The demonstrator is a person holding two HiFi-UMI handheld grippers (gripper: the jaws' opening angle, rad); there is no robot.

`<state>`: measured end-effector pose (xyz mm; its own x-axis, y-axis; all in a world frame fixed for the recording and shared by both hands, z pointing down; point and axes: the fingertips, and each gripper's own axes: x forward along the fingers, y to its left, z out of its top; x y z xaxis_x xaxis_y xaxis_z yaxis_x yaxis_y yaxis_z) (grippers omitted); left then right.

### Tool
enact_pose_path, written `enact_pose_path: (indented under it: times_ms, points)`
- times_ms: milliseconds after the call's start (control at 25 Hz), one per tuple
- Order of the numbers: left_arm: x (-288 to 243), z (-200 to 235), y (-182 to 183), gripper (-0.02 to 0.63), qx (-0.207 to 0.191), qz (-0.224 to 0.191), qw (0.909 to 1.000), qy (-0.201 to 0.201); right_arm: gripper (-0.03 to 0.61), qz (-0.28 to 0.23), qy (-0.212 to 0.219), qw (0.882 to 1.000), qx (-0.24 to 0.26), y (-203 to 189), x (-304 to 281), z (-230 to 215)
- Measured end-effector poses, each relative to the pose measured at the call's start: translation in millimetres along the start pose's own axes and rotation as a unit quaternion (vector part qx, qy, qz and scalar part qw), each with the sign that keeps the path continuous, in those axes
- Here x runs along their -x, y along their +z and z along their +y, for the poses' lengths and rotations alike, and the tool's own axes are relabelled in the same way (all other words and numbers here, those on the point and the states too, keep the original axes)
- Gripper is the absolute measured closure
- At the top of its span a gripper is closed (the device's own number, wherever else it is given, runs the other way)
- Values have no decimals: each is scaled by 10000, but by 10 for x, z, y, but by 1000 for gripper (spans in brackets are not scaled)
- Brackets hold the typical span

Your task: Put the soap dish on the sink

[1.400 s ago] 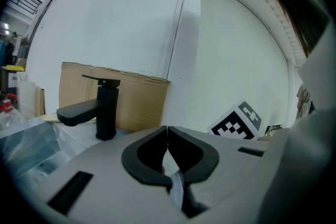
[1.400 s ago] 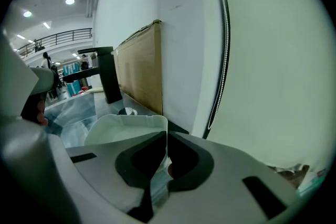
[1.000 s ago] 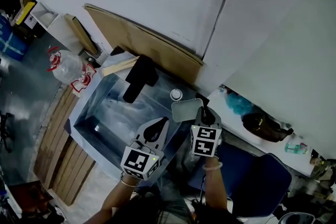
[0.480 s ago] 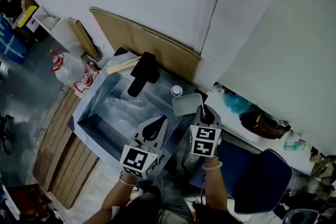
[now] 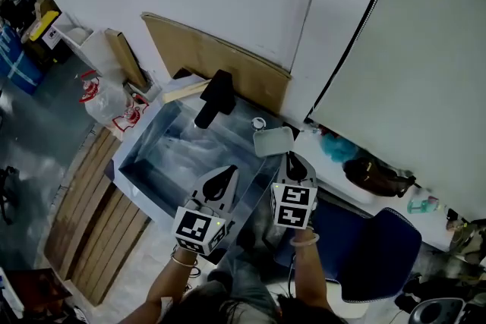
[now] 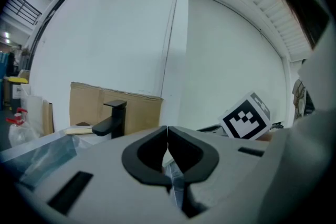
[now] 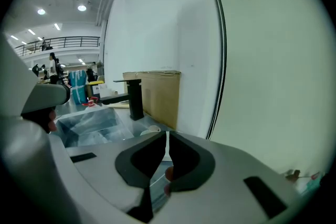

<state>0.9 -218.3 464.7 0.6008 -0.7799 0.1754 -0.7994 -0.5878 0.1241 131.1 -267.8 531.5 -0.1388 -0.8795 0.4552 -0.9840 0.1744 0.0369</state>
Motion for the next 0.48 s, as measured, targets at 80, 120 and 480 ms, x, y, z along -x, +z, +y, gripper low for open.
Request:
enact_pose_path:
  times_ms: [80, 120, 480]
  points:
    - [98, -29, 28, 604, -12, -42, 10000, -4, 546, -58, 2, 10000, -14, 15, 100, 50]
    - [148, -42, 40, 604, -18, -63, 10000, -5, 546, -83, 4, 10000, -10, 23, 153, 81]
    - [567, -177, 159, 604, -80, -244, 9997, -40, 548, -337, 100, 9994, -56, 105, 677, 352]
